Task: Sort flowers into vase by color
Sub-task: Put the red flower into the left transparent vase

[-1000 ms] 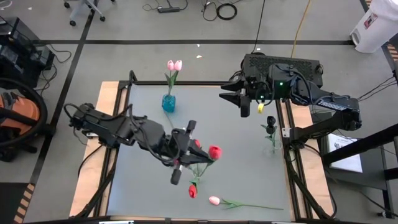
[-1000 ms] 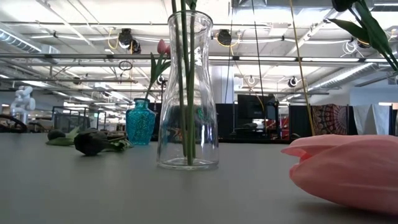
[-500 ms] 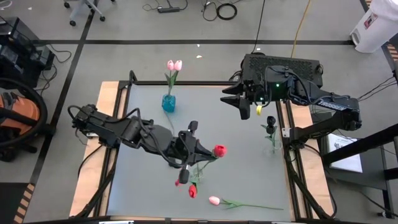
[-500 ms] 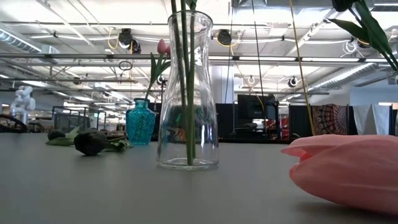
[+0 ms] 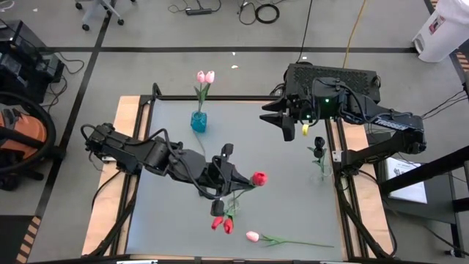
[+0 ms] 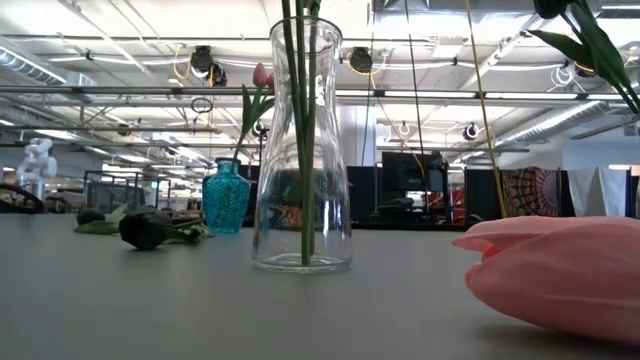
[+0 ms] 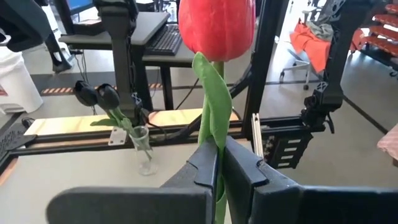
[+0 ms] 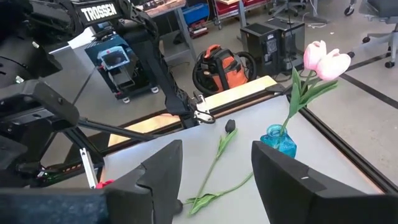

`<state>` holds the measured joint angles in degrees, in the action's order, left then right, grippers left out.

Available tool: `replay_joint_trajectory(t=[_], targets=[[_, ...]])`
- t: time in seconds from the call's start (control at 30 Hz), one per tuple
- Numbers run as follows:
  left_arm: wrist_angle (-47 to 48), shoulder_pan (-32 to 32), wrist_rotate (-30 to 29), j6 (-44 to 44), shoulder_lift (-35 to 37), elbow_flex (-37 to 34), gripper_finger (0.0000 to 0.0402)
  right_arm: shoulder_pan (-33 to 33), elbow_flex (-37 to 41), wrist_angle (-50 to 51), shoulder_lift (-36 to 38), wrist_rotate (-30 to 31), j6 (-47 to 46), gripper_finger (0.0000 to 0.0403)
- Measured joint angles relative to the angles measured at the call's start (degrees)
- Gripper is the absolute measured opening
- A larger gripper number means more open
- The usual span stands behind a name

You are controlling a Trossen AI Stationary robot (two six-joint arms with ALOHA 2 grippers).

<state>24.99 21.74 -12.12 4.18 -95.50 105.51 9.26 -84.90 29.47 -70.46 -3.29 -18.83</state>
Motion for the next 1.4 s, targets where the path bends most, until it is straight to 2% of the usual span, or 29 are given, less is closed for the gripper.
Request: replay_joint_trajectory(t=[0.33,0.7,1.4], targets=[[0.5,0.7,-3.0,1.1,0.0,0.0,0.0020,0.0,0.0,0.0,0.0,0.0,0.0,0.0185],[6.1,2.8,-7.7,1.5,0.0,0.0,0.0020,0.0,0.0,0.0,0.0,0.0,0.0,0.0185],[5.4,2.8,-7.7,2.9,0.0,0.0,0.0020,0.0,0.0,0.0,0.0,0.1,0.4,0.0185]])
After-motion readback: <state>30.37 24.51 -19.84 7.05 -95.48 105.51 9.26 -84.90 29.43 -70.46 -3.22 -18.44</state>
